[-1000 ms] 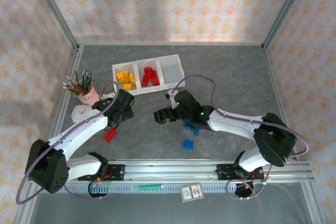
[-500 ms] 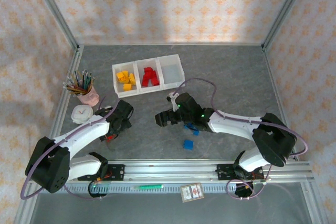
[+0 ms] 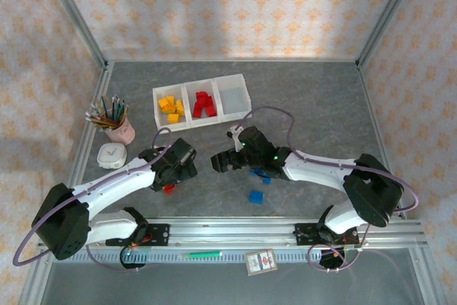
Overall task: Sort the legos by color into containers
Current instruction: Move the lego to the bottom-left of the table, then pick up the lego from the bottom-left of the table.
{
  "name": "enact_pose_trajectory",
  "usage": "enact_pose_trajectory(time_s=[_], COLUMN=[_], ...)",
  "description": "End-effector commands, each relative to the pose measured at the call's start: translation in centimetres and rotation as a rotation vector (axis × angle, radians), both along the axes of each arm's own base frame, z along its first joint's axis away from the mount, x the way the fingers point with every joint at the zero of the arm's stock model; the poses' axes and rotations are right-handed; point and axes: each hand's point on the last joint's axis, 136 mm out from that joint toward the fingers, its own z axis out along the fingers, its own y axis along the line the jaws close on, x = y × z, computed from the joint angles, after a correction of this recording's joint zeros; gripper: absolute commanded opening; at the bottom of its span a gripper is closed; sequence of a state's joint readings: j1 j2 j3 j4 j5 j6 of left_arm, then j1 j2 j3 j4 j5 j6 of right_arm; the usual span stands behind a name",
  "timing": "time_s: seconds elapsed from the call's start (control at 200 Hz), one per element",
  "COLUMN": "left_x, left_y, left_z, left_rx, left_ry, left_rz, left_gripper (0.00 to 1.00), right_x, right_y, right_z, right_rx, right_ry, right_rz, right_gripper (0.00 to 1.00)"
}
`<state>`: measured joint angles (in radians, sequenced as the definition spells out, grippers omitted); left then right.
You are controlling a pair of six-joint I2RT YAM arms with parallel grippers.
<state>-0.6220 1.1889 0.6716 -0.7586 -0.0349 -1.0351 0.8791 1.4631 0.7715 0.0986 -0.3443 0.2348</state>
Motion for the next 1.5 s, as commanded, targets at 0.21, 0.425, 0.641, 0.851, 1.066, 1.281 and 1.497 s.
enact_pose_trajectory(time_s=[0.21,0.425,0.641,0.851,1.066,1.281,1.497], left_x=[-1.4,-1.3,-0.8,-1.5,-1.6,-1.1,1.1], left_y=[0.5,0.2,-2.7,-1.3,-0.6,-0.5,-1.7], left_z=[-1.0,-2.2,-2.0,-3.0,-3.6,-3.1,0.0], left_rx=[0.022,0.035,-0.091,-0.022,0.015,0.030,-0.005], left_ry=[0.049,0.066,0.032,0.066,0.073,0.055,-0.041], left_rz=[-0.060,-0.122,-0.176,-0.165,-0.166,-0.163,-0.159], left_gripper=[0.99,0.99,0.77,0.48,0.44,0.27,0.14], right_x=[0.1,0.1,0.2,0.2,0.2,0.3,0.9], right_y=[0.4,0.5,0.3,0.5,0.5,0.5,0.4], right_z=[0.3,0.4,0.5,0.5,0.7,1.2,3.3], right_rx=[0.011,0.016,0.022,0.027,0.029,0.037,0.073], right_ry=[-0.003,0.003,0.006,0.011,0.010,0.005,-0.019], right_rz=[-0.004,-0.008,-0.020,-0.019,-0.019,-0.023,-0.031], right_gripper=[1.00,1.00,1.00,1.00,1.00,1.00,1.00])
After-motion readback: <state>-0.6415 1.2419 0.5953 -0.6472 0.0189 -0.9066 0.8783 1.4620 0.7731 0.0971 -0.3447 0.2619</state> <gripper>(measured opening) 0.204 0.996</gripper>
